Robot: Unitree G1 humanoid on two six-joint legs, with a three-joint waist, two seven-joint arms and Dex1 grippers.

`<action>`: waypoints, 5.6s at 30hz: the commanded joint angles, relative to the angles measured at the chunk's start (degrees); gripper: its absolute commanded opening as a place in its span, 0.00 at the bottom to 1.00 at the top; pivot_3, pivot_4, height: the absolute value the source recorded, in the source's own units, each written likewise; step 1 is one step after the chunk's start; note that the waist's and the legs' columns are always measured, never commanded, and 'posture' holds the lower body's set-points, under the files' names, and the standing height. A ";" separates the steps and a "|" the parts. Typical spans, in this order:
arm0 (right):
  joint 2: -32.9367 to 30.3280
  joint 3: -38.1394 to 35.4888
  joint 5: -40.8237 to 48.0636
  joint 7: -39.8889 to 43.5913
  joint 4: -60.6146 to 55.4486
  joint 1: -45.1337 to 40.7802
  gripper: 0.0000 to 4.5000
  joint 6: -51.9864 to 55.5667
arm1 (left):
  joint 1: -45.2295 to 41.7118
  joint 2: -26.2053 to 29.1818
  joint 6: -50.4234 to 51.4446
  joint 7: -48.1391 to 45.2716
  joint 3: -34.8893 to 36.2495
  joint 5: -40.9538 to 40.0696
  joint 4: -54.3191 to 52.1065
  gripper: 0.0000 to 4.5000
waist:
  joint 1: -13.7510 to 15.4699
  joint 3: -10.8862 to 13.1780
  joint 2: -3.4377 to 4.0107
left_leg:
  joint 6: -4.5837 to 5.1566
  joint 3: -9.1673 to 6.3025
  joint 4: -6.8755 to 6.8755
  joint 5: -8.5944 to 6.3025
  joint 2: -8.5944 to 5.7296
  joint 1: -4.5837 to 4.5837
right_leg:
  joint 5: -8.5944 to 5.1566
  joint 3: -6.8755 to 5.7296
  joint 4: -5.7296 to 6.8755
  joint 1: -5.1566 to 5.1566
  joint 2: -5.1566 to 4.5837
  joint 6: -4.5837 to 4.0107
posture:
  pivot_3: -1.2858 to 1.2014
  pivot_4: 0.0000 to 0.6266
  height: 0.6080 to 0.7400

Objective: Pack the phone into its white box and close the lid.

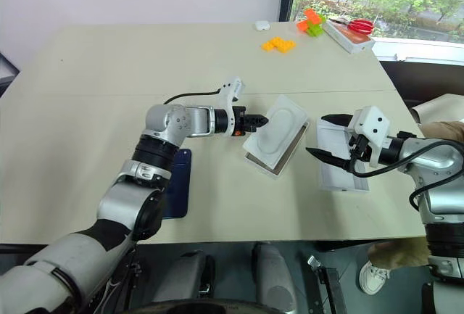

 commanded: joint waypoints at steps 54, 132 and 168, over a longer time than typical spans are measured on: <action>10.68 8.40 -8.14 -14.40 -4.52 -7.88 0.37 4.22 | 20.96 21.84 -33.69 -25.77 1.87 2.60 -25.50 1.00 | 0.21 -0.01 0.03 | 0.03 0.02 0.00 -0.02 0.04 -0.08 | 0.06 0.01 -0.01 -0.07 -0.09 -0.11 | 0.52 0.24 1.00; 7.79 16.61 -6.93 -13.26 -31.39 -8.55 0.87 47.37 | 34.10 37.66 -36.11 -43.31 -1.12 -1.02 -35.72 1.00 | -0.10 0.00 0.04 | 0.17 0.02 0.00 -0.09 0.16 -0.19 | -0.06 -0.04 -0.02 -0.24 0.01 -0.24 | 0.52 0.24 1.00; 2.60 29.02 -17.79 -13.35 -24.88 -7.44 0.27 32.76 | 33.72 36.47 -36.38 -40.09 -1.06 -0.69 -35.93 1.00 | -0.02 -0.02 0.00 | 0.17 0.04 0.02 -0.09 0.16 -0.15 | -0.17 -0.05 -0.03 -0.19 0.01 -0.12 | 0.52 0.24 1.00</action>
